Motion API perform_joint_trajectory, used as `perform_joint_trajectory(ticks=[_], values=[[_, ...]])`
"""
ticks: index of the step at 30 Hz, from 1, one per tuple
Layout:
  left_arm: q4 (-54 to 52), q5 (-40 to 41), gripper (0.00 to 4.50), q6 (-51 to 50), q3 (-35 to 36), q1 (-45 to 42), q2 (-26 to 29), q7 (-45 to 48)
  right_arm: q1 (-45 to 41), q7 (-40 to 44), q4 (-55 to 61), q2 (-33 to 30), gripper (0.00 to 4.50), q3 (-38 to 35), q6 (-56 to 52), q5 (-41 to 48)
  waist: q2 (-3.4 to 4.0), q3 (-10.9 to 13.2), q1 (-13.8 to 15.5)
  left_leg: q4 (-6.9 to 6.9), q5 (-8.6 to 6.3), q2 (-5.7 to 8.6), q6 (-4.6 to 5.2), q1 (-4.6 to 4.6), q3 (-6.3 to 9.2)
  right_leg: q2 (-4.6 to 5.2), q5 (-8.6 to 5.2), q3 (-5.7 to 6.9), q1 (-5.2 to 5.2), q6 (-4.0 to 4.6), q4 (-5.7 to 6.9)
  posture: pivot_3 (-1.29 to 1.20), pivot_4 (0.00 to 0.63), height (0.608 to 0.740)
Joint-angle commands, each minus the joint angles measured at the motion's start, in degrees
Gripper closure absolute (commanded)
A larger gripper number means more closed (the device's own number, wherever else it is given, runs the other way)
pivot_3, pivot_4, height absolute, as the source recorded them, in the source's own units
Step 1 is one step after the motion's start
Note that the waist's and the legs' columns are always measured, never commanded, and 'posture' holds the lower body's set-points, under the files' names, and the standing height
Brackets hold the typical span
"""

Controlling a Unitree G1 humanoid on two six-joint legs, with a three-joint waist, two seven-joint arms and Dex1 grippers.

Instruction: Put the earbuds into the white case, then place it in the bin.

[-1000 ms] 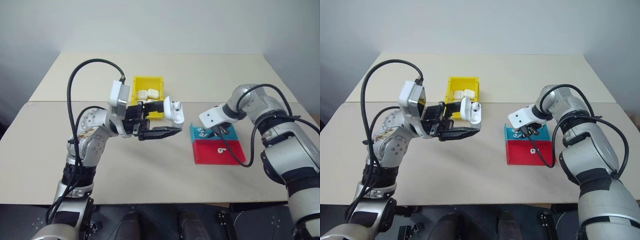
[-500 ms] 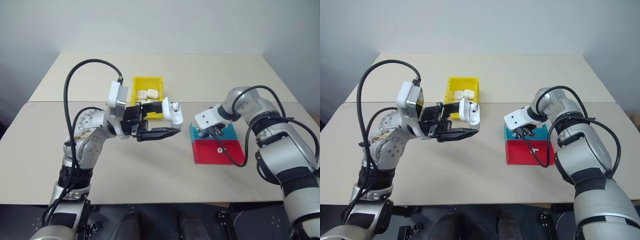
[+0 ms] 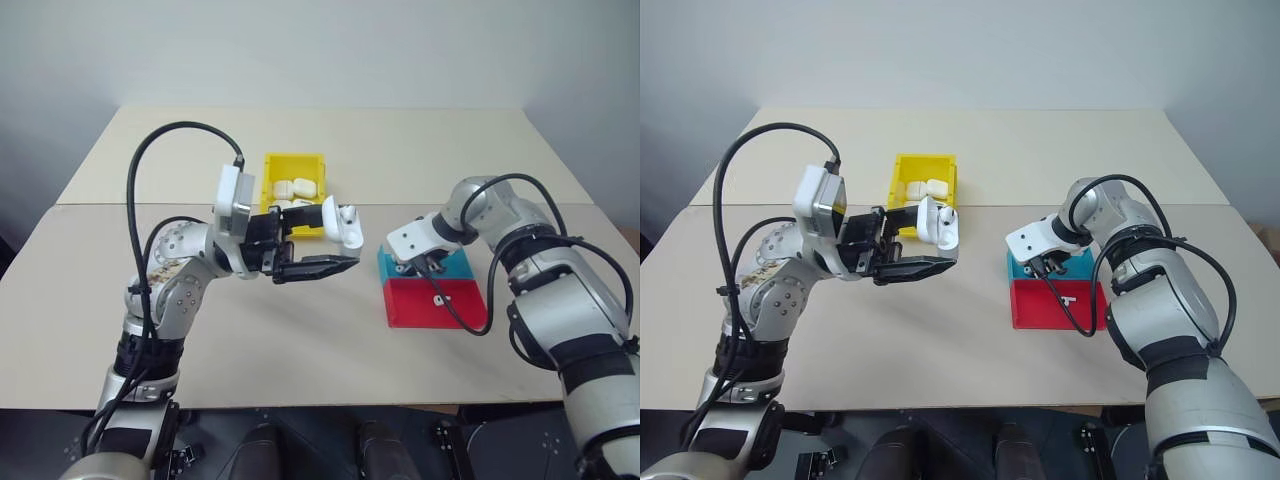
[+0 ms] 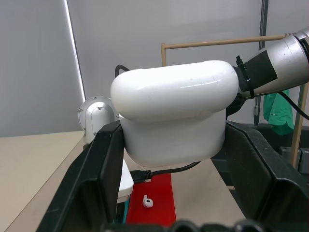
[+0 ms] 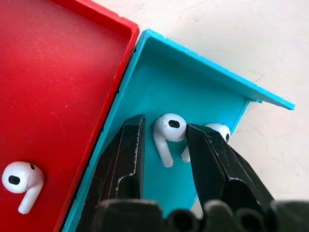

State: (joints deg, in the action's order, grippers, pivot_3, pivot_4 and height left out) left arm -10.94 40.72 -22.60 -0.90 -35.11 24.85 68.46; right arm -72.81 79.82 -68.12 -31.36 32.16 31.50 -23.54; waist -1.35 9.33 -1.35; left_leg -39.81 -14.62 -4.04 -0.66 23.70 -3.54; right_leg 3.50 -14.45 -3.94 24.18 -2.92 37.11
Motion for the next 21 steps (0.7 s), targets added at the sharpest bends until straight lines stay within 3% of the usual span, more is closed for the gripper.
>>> perform_joint_trajectory(ticks=[1, 4, 9, 14, 17, 21], values=[[-2.34, 1.25, 1.65, 0.34, 1.13, -0.09, 0.38, -0.23, 0.88, -0.13, 0.02, 0.3, 3.15, -1.18, -0.2, -0.13, 0.0, 0.0, -0.03, 0.0, 0.0, 0.0, 0.0, -0.01, 0.0, 0.0, 0.0, 0.0, 0.0, 0.0, 0.0, 0.0, 0.15, 0.74], [-2.16, 1.28, 1.65, 0.38, 1.13, -0.19, 0.49, -0.11, 1.12, 0.93, 0.13, 0.3, 3.87, -2.09, -1.18, 0.46, 0.0, 0.0, -0.05, 0.0, 0.0, 0.0, -0.01, -0.04, 0.0, 0.0, 0.0, 0.0, -0.03, 0.0, 0.0, 0.0, 0.15, 0.74], [-1.18, 1.17, 1.65, 0.59, 0.99, -0.75, 0.41, 0.37, 1.5, 1.43, 0.81, -0.41, 3.87, -4.15, -3.89, 1.5, 0.0, 0.0, -0.08, 0.0, 0.01, 0.0, -0.02, -0.06, 0.0, 0.0, 0.0, 0.0, -0.04, 0.0, 0.01, 0.0, 0.15, 0.74], [-0.05, 1.23, 1.65, 0.68, 0.71, -1.53, -0.04, 1.15, 0.3, 4.89, 4.12, -3.33, 3.87, -10.87, -12.53, 7.5, 0.03, 0.02, 0.04, 0.0, 0.01, 0.0, -0.02, -0.02, 0.0, 0.0, 0.0, 0.0, -0.01, 0.0, 0.01, 0.0, 0.15, 0.74], [1.05, 1.19, 1.65, 0.98, 0.43, -2.28, -0.45, 2.16, 4.27, 10.64, 19.0, -7.89, 3.87, -17.94, -26.49, 17.3, 0.06, 0.04, 0.45, 0.01, 0.01, 0.0, -0.01, 0.04, 0.01, 0.0, 0.0, 0.0, 0.03, 0.0, 0.01, 0.0, 0.15, 0.74], [2.78, 1.09, 1.65, 1.38, 0.09, -3.38, -1.72, 3.17, 18.23, 11.5, 53.67, -15.84, 3.87, -27.61, -58.78, 37.18, 0.06, 0.04, 1.54, 0.05, -0.04, -0.02, 0.07, 0.11, 0.11, 0.0, 0.0, 0.11, -0.04, 0.0, 0.05, 0.0, 0.15, 0.74]])
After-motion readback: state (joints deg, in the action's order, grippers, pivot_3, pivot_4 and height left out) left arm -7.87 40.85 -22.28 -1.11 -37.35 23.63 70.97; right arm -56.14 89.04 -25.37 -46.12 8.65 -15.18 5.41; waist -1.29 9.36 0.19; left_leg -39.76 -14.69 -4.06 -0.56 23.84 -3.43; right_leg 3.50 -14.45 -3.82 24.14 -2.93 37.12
